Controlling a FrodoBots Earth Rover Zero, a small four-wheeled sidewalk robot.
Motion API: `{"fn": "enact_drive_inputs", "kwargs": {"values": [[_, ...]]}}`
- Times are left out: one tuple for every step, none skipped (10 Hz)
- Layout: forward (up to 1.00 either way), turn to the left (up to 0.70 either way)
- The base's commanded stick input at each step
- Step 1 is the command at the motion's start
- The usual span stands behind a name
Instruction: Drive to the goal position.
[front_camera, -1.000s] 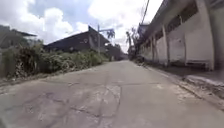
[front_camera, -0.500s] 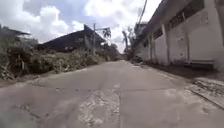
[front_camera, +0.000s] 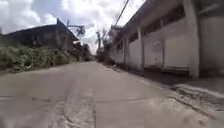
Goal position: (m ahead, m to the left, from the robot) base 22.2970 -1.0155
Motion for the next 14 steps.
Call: {"fn": "enact_drive_inputs", "kwargs": {"values": [[1.0,0.0],[1.0,0.0],[1.0,0.0],[1.0,0.0],[1.0,0.0],[1.0,0.0],[1.0,0.0],[1.0,0.0],[1.0,0.0],[1.0,0.0],[1.0,0.0],[1.0,0.0],[1.0,0.0],[1.0,0.0]]}}
